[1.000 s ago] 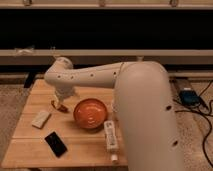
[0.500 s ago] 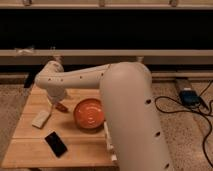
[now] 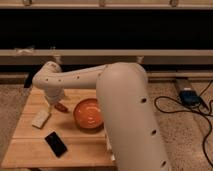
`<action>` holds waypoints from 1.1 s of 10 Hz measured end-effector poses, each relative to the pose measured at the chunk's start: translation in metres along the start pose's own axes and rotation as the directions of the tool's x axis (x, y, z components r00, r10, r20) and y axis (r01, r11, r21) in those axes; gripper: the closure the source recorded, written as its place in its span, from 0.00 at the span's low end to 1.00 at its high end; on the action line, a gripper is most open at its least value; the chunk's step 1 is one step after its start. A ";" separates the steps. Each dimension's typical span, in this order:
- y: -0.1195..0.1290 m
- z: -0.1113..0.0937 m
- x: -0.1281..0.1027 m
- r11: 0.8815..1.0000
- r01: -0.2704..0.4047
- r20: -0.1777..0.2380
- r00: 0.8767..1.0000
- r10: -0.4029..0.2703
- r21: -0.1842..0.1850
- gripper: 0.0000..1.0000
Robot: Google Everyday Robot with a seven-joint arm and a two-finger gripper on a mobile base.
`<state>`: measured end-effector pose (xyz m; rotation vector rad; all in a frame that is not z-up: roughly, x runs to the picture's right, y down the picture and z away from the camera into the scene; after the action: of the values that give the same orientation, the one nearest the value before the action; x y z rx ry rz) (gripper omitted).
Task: Place the pepper on the white sponge
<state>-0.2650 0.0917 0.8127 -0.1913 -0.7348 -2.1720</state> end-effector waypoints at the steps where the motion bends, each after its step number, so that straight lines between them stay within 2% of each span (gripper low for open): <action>1: -0.002 0.000 0.001 1.000 0.001 0.000 1.000 -0.001 0.001 0.20; 6: -0.009 0.001 0.008 1.000 0.009 -0.018 1.000 -0.009 0.002 0.20; 11: -0.010 0.001 0.008 1.000 0.010 -0.018 1.000 -0.010 0.003 0.20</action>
<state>-0.2778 0.0920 0.8120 -0.1665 -0.7304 -2.1793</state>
